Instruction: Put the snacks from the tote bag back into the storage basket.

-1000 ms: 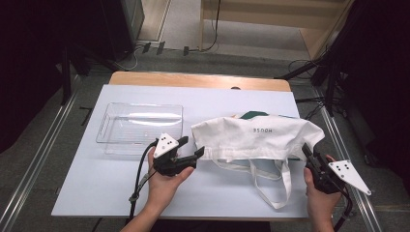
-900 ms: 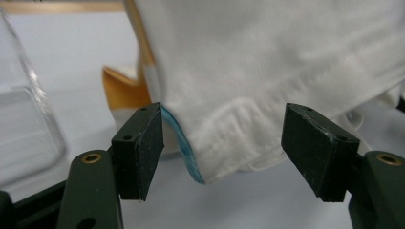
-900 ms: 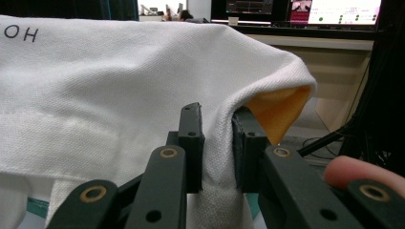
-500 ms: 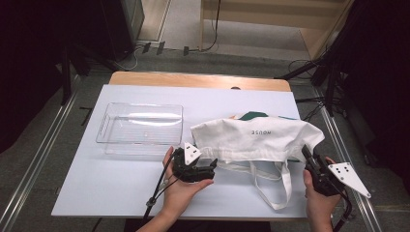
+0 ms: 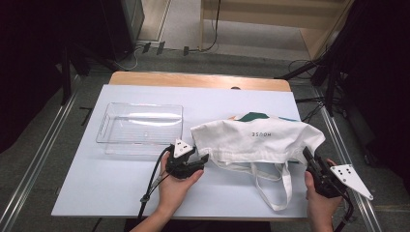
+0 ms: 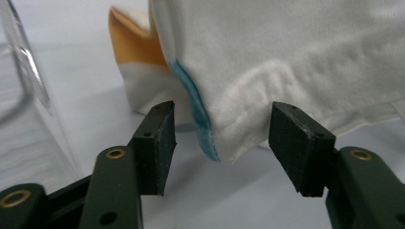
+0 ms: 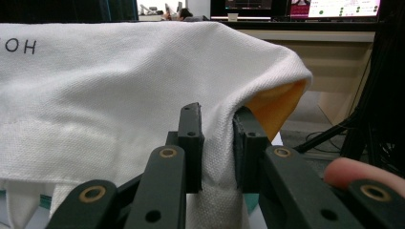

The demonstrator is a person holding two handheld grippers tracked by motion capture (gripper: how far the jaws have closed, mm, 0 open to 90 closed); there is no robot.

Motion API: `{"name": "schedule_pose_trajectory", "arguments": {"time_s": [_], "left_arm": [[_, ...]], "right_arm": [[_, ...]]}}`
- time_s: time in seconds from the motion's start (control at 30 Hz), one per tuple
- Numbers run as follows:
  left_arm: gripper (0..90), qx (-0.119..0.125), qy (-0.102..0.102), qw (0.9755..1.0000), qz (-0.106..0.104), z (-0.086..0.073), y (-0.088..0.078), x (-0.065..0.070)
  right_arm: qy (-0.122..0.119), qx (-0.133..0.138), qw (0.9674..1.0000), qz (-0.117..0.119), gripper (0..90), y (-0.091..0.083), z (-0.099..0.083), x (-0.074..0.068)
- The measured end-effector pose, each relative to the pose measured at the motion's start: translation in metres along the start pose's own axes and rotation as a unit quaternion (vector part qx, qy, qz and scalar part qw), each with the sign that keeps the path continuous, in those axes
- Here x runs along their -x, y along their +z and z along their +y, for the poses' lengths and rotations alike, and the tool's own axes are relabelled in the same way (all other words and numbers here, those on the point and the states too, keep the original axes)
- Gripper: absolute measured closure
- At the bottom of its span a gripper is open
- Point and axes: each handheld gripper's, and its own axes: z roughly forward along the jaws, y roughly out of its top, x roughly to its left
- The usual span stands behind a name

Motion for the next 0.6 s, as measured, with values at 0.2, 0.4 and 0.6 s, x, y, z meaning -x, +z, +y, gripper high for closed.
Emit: {"name": "schedule_pose_trajectory", "arguments": {"time_s": [0.2,0.4,0.6], "left_arm": [[44.5,0.000,0.013,0.9998,-0.013,-0.001,0.009,0.008],[80.9,0.006,0.041,0.9991,-0.012,0.009,0.004,0.010],[81.6,0.056,0.039,0.9975,-0.019,0.025,-0.017,0.004]], "right_arm": [[-0.009,0.000,1.0000,0.003,78.2,0.000,-0.002,-0.002],[-0.017,0.015,0.9998,0.000,78.4,-0.010,0.003,-0.009],[-0.015,0.028,0.9995,-0.002,78.5,-0.018,0.008,-0.012]]}}
